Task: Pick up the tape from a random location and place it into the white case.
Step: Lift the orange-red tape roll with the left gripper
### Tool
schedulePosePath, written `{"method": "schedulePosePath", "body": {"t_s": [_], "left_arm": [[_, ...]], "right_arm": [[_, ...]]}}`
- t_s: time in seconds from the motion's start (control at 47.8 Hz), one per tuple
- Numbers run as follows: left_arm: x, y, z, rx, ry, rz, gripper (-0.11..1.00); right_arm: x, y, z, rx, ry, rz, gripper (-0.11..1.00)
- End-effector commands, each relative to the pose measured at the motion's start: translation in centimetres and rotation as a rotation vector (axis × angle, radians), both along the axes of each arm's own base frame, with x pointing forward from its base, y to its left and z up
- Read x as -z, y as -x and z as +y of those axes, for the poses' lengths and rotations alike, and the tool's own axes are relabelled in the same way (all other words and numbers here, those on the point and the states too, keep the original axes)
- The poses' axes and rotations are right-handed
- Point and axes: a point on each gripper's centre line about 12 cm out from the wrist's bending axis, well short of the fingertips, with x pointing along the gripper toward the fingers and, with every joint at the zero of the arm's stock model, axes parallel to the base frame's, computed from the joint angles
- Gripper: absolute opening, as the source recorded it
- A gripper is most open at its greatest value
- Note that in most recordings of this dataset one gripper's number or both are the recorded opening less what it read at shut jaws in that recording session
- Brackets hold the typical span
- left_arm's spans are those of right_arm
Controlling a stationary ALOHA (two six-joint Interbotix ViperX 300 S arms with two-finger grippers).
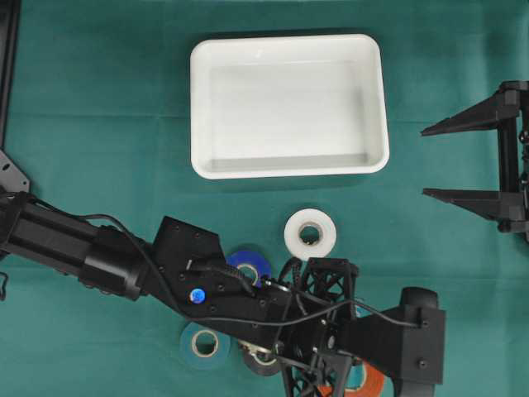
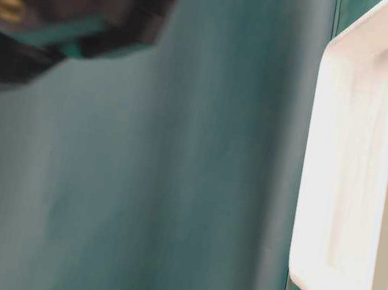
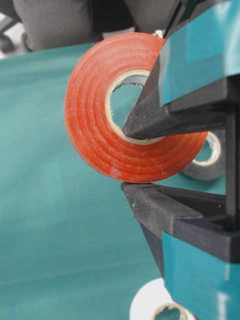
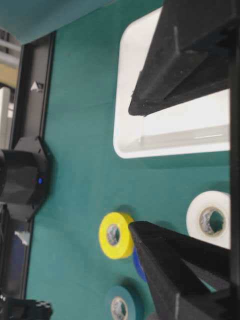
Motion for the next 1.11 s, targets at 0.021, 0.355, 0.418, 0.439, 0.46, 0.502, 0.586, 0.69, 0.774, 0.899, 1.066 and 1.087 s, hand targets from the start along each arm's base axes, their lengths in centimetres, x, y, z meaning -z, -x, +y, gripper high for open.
{"method": "schedulePosePath", "body": {"t_s": [0.021,0.355,0.418,0.439,0.46,0.502,0.586,0.69,0.774,0.899,1.066,1.087], "left_arm": [[-5.4,1.0,-0.3,0.023,0.014,-0.099,0.22],[-8.4,1.4,-0.4,0.055,0.002,-0.134,0.22],[-8.4,1.4,-0.4,0.055,0.001,-0.131,0.22],[-8.4,1.4,-0.4,0.055,0.001,-0.131,0.22],[-8.4,1.4,-0.4,0.055,0.001,-0.131,0.22],[-8.4,1.4,-0.4,0.054,0.002,-0.131,0.22],[-8.4,1.4,-0.4,0.056,0.002,-0.131,0.22],[-8.4,1.5,-0.4,0.056,0.002,-0.133,0.22],[-8.4,1.5,-0.4,0.056,0.002,-0.131,0.22],[-8.3,1.4,-0.3,0.054,0.001,-0.128,0.22],[-8.3,1.5,-0.4,0.056,0.001,-0.128,0.22],[-8.3,1.5,-0.4,0.056,0.001,-0.128,0.22]], "right_arm": [[-1.0,-0.3,0.0,0.002,-0.002,-0.026,0.91],[-1.0,-0.3,0.0,0.002,-0.004,-0.026,0.91],[-1.0,-0.3,0.0,0.0,-0.002,-0.026,0.91],[-1.0,-0.3,0.0,0.002,-0.002,-0.026,0.91],[-1.0,-0.3,0.0,0.002,-0.002,-0.026,0.91],[-1.0,-0.3,0.0,0.002,-0.002,-0.026,0.91],[-1.0,-0.3,0.0,0.0,-0.002,-0.026,0.91],[-1.1,-0.3,0.0,0.002,-0.002,-0.028,0.91],[-1.1,-0.3,0.0,0.002,-0.002,-0.028,0.91],[-1.1,-0.3,0.0,0.002,-0.002,-0.028,0.91],[-1.1,-0.3,0.0,0.002,-0.002,-0.028,0.91],[-1.1,-0.3,0.0,0.0,-0.002,-0.028,0.91]]}}
